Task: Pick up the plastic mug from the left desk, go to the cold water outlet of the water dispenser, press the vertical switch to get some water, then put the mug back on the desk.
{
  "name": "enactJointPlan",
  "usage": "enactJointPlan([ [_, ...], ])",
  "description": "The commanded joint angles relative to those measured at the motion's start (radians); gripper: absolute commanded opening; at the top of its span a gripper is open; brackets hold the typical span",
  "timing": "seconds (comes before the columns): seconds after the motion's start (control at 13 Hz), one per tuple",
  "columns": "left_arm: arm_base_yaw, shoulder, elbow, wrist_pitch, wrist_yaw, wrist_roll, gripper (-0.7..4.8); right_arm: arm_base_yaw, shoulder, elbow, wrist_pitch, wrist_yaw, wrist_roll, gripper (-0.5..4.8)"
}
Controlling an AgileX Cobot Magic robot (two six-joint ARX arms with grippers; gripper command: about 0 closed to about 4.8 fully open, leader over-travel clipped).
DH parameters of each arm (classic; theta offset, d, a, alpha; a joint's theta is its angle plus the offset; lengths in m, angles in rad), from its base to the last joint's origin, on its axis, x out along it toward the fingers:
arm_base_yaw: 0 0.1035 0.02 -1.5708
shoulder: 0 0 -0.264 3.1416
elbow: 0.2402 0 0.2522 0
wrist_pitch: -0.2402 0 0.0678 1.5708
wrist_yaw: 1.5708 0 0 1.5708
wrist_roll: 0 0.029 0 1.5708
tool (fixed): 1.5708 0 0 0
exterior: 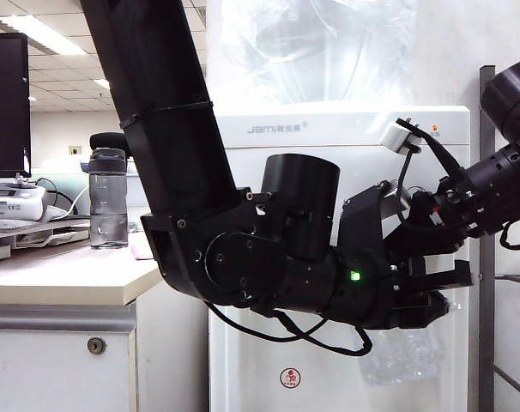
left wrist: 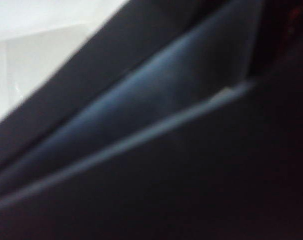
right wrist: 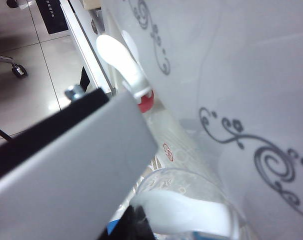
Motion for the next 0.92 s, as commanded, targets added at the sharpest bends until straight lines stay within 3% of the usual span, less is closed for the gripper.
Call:
enactJointPlan([
  [0.08,-0.001,-0.008,0.007,0.049,0.003,0.012,-0.06,0.002,0.005,0.007,0.015,0.015,-0.001,-0.05],
  [0.92,-0.001,-0.008,0.007,0.031,0.005,0.013,-0.06,0.002,0.018,0.007,0.016,0.024,-0.002,-0.05],
])
